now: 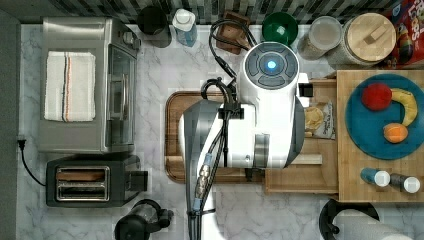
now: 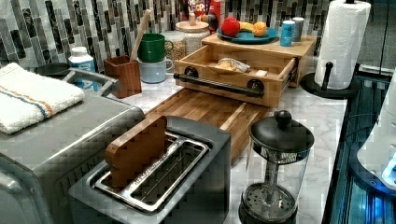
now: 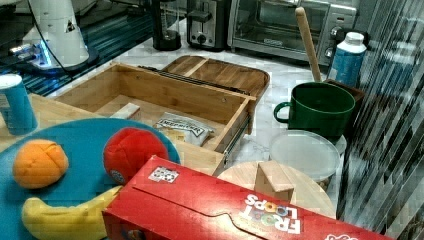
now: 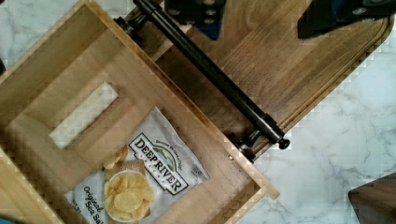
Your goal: Close the drawer.
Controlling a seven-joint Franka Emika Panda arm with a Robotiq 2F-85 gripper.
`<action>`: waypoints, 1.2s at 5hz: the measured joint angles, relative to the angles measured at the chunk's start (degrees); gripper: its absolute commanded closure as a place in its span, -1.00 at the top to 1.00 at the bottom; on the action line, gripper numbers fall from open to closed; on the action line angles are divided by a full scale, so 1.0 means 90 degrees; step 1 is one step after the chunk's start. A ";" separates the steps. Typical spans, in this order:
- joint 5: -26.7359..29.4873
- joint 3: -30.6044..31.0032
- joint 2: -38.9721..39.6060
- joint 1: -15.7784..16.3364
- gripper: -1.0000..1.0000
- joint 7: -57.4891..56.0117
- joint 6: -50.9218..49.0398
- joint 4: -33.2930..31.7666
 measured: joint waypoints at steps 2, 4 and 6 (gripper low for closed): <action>-0.0069 -0.0045 0.0053 -0.0092 -1.00 -0.0003 -0.0037 -0.0037; -0.0068 -0.0115 0.0055 -0.0175 1.00 -0.0121 0.0448 -0.0205; -0.0242 -0.0071 0.0051 -0.0067 1.00 -0.1810 0.0967 -0.0472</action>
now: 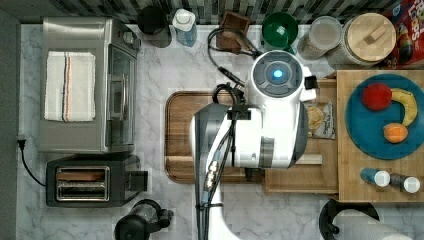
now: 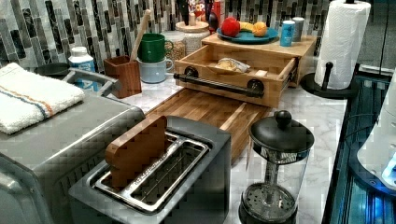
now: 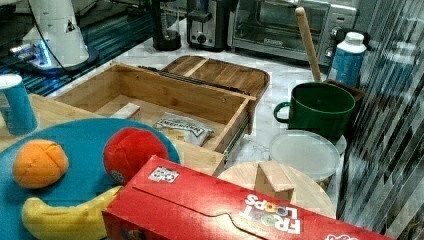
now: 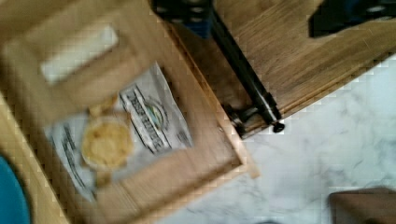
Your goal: Close the drawer.
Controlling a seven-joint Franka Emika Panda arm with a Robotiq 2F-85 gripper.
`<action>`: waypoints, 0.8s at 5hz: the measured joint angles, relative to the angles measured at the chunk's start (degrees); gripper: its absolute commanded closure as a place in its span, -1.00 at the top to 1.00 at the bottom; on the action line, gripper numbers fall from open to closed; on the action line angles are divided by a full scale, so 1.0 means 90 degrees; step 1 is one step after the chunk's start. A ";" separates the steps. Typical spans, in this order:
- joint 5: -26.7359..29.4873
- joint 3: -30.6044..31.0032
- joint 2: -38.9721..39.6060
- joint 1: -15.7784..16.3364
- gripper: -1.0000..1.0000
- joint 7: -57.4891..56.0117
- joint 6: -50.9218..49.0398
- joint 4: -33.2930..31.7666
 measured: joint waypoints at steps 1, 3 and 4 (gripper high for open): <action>-0.0199 0.0151 -0.0015 0.0088 -1.00 -0.1071 -0.0073 -0.0143; -0.0610 0.0653 -0.0040 0.0396 -1.00 -0.1351 -0.0109 -0.0354; -0.0610 0.0960 0.0093 0.0423 -1.00 -0.1351 -0.0053 -0.0379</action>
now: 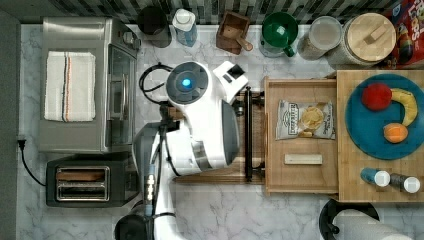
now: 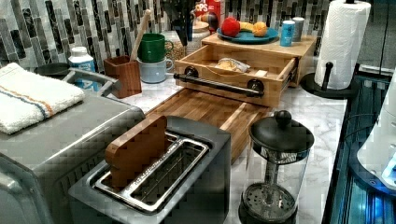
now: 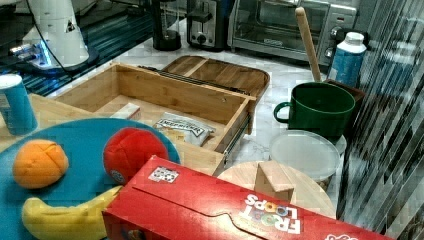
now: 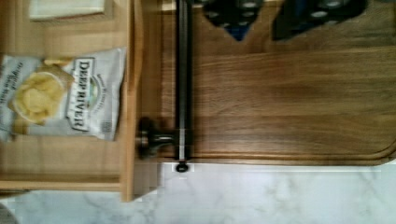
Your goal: Close the drawer.
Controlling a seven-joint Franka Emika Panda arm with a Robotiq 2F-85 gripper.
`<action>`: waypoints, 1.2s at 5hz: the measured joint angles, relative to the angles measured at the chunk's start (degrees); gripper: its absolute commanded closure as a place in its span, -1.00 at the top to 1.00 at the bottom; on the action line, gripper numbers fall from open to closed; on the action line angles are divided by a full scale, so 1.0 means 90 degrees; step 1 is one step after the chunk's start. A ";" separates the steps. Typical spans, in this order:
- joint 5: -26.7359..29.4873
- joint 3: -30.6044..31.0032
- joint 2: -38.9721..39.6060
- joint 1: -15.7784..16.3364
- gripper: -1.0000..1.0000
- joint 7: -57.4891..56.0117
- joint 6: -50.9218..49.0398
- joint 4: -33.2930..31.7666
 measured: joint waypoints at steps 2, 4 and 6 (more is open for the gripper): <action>0.0113 -0.0016 0.0371 0.0024 -1.00 -0.0398 0.1379 -0.0410; -0.0230 -0.0112 0.0671 -0.0063 -1.00 -0.0392 0.1773 -0.0970; -0.0228 -0.0173 0.1443 -0.0168 -1.00 -0.0441 0.1991 -0.1107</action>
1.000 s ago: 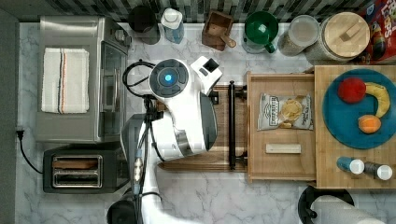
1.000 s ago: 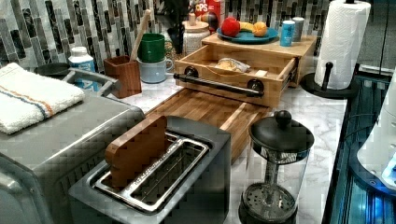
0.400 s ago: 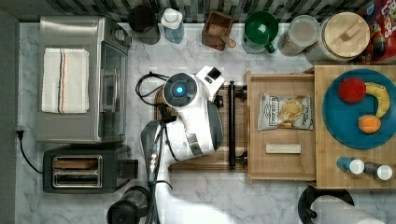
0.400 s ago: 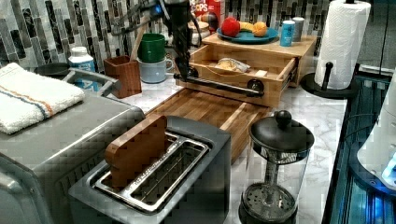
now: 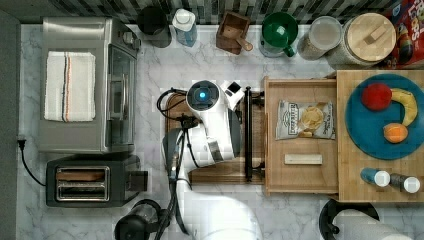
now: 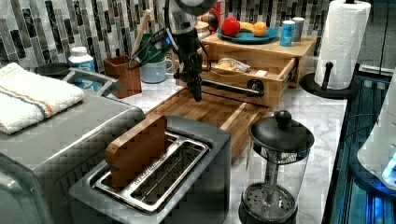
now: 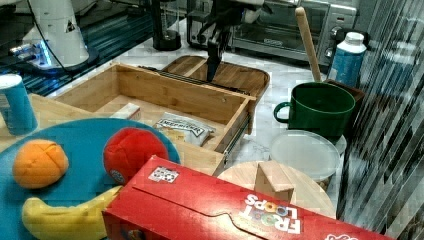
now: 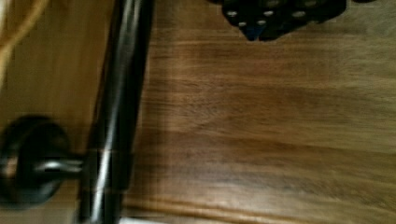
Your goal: Close the drawer.
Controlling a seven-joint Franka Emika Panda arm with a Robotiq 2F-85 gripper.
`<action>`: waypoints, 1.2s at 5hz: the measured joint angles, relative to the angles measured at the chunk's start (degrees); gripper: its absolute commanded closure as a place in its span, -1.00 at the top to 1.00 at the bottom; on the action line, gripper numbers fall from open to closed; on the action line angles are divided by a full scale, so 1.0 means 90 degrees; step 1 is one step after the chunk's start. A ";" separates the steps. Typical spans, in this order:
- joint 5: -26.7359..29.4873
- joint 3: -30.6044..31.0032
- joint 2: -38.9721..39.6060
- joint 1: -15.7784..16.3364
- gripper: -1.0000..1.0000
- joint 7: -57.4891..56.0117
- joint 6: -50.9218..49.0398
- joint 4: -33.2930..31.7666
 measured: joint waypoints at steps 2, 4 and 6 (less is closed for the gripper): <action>-0.0214 -0.0009 -0.0075 -0.0108 -1.00 0.0000 0.0799 -0.0622; -0.0477 0.0006 -0.0654 -0.0270 -1.00 -0.0448 0.1032 -0.0783; 0.0274 -0.0003 -0.0233 -0.0947 -1.00 -0.1946 0.1302 -0.0398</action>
